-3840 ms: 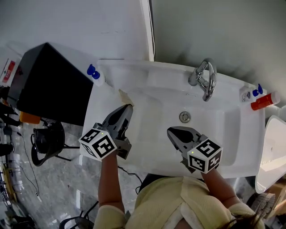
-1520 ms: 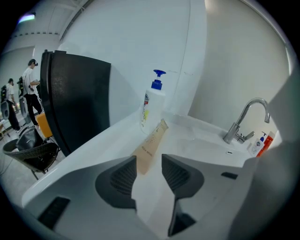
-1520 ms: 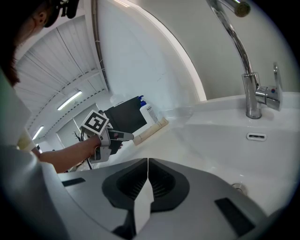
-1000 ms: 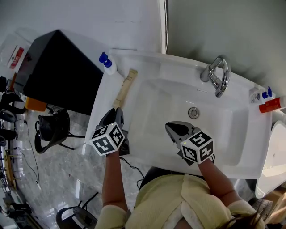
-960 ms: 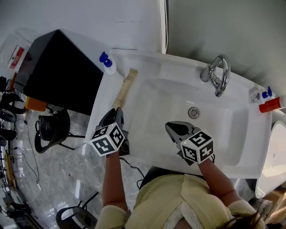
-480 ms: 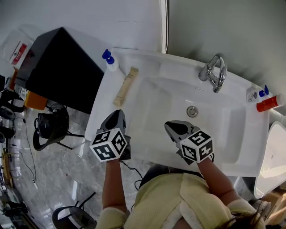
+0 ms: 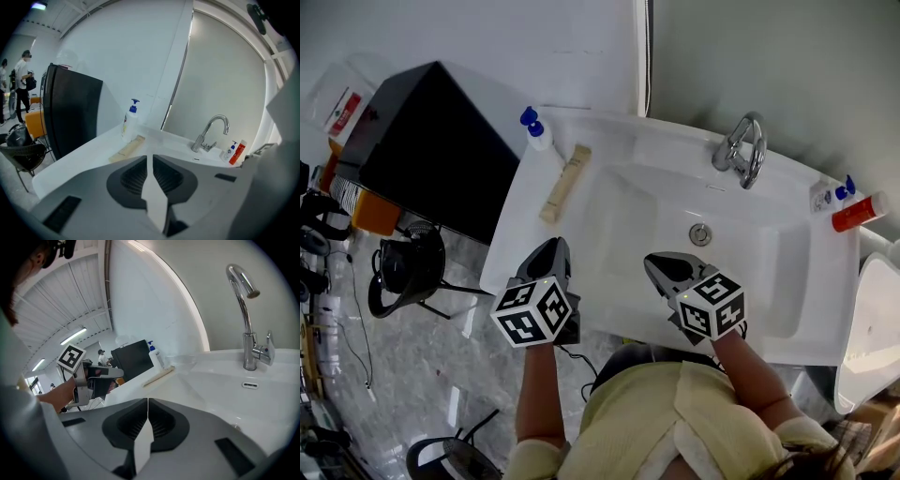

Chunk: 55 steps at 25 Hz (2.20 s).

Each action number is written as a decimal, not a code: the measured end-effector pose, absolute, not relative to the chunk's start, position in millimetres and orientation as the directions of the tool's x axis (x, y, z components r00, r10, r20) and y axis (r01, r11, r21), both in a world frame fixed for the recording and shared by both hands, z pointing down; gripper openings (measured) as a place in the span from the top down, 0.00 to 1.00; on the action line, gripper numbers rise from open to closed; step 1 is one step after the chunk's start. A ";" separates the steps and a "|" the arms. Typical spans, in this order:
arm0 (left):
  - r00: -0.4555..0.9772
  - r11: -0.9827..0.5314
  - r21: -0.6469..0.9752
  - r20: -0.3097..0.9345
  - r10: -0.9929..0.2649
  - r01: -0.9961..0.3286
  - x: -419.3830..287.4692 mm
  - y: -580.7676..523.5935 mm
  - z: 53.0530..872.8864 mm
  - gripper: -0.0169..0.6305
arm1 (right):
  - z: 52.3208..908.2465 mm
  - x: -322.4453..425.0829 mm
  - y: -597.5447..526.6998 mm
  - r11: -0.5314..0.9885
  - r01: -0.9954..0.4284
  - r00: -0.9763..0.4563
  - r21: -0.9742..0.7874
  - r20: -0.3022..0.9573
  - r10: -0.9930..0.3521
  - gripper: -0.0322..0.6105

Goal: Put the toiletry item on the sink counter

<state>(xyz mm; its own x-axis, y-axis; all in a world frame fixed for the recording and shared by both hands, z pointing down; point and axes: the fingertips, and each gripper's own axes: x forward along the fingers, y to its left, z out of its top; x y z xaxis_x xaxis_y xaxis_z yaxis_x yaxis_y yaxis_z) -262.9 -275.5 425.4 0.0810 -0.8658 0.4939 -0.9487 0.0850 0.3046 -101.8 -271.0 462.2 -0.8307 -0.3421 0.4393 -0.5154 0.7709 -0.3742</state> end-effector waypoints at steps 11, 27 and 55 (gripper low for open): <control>0.139 0.006 0.286 0.485 -0.864 -0.958 -243.1 -248.7 417.6 0.87 | 449.9 -98.8 -260.4 0.770 -0.536 -0.822 -0.346 0.424 -0.381 0.91; 0.155 -0.005 0.306 0.467 -0.870 -0.952 -229.3 -218.5 414.2 0.89 | 439.3 -90.5 -250.7 0.757 -0.574 -0.800 -0.313 0.414 -0.435 0.91; 0.159 0.015 0.332 0.490 -0.857 -0.943 -220.6 -201.2 428.9 0.89 | 437.5 -80.7 -252.1 0.738 -0.610 -0.774 -0.289 0.417 -0.477 0.91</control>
<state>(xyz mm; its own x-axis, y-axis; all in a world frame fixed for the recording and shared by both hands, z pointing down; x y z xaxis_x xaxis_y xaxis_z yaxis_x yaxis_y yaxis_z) -220.6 -201.2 428.9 0.1591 -0.8570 0.4902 -0.9432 0.0148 0.3320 -80.7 -252.1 437.5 -0.7741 -0.4766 0.4167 -0.6099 0.7378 -0.2893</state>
